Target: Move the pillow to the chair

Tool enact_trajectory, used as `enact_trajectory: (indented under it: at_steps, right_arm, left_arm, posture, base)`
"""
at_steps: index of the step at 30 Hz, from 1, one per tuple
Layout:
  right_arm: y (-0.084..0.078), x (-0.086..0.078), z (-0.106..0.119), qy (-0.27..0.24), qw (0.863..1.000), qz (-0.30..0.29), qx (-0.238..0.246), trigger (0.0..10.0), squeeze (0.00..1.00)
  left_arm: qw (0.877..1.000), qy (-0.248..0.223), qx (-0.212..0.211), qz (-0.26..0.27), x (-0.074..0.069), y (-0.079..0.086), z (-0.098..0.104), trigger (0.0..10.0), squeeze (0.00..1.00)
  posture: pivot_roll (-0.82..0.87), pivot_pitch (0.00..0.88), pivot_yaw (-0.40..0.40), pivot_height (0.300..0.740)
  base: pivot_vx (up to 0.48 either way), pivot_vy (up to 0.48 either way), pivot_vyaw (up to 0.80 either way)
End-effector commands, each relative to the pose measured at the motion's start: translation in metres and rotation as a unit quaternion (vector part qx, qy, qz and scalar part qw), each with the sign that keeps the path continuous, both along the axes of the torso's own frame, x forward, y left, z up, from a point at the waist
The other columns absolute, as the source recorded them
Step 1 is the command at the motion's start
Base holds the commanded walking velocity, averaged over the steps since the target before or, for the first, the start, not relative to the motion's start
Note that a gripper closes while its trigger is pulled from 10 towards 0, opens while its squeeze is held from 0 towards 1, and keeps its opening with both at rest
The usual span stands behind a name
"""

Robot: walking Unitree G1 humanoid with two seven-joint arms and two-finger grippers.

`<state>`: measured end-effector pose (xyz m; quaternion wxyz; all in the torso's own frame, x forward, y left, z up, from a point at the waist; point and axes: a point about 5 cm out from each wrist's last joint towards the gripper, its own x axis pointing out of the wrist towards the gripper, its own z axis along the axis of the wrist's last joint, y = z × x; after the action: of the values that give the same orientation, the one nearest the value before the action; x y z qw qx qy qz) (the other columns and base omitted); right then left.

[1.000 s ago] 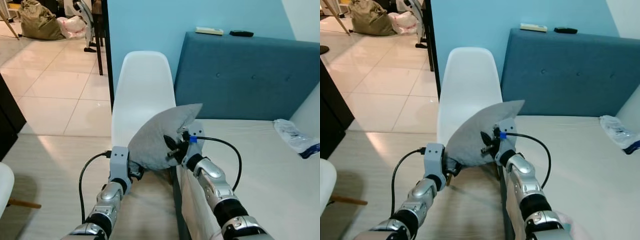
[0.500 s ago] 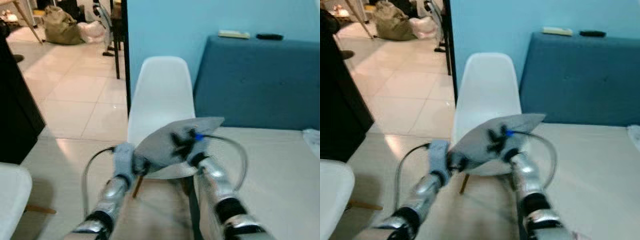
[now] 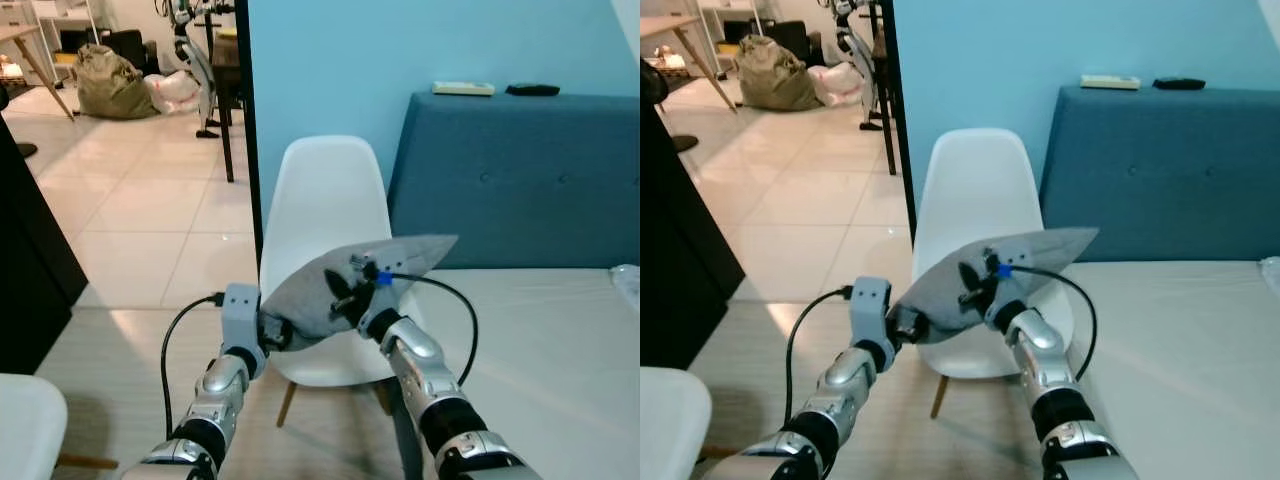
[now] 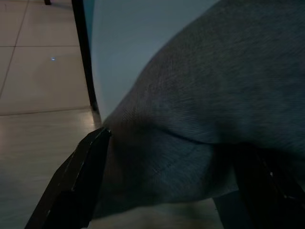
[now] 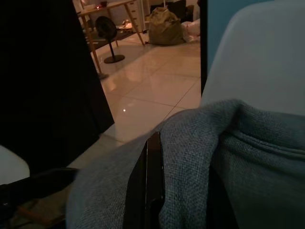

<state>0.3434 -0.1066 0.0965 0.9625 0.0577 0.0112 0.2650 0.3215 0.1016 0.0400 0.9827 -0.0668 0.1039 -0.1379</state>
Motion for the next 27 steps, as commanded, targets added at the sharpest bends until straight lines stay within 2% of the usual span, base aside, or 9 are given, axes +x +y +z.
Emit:
enact_trajectory:
  at_steps: [1,7,15,24,27]
  right_arm:
    - [0.0013,0.0026,0.0082,-0.018,1.0,0.007,0.006,10.0,0.0]
    - [0.0014,0.0018,0.0058,-0.014,1.0,0.004,0.002,10.0,0.0]
    - [0.0008,0.0025,0.0038,-0.005,1.0,-0.003,-0.004,10.0,0.0]
    - [0.0013,0.0016,0.0038,-0.009,1.0,-0.005,-0.001,10.0,0.0]
    - [0.0078,-0.0014,0.0012,-0.002,1.0,0.02,0.001,10.0,0.0]
  left_arm:
    - [1.0,-0.021,-0.003,-0.019,0.0042,-0.0111,0.0092,10.0,0.0]
    - [0.999,-0.022,-0.004,-0.023,0.0043,-0.0126,0.0097,10.0,0.0]
    - [0.999,-0.022,-0.004,-0.029,0.0033,-0.0145,0.0091,10.0,0.0]
    - [0.999,-0.021,-0.005,-0.033,0.0024,-0.0166,0.0084,10.0,0.0]
    - [0.999,-0.02,-0.005,-0.034,0.0022,-0.0172,0.0083,10.0,0.0]
  posture:
    - [-0.05,0.0,-0.019,0.74]
    - [-0.05,0.0,-0.017,0.74]
    - [-0.06,0.0,-0.012,0.74]
    - [-0.06,0.0,-0.013,0.74]
    - [-0.06,0.0,-0.015,0.74]
  base:
    - [0.33,0.0,0.0]
    - [0.328,0.0,0.0]
    - [0.335,0.0,-0.76]
    - [0.344,0.0,0.0]
    - [0.347,0.0,0.0]
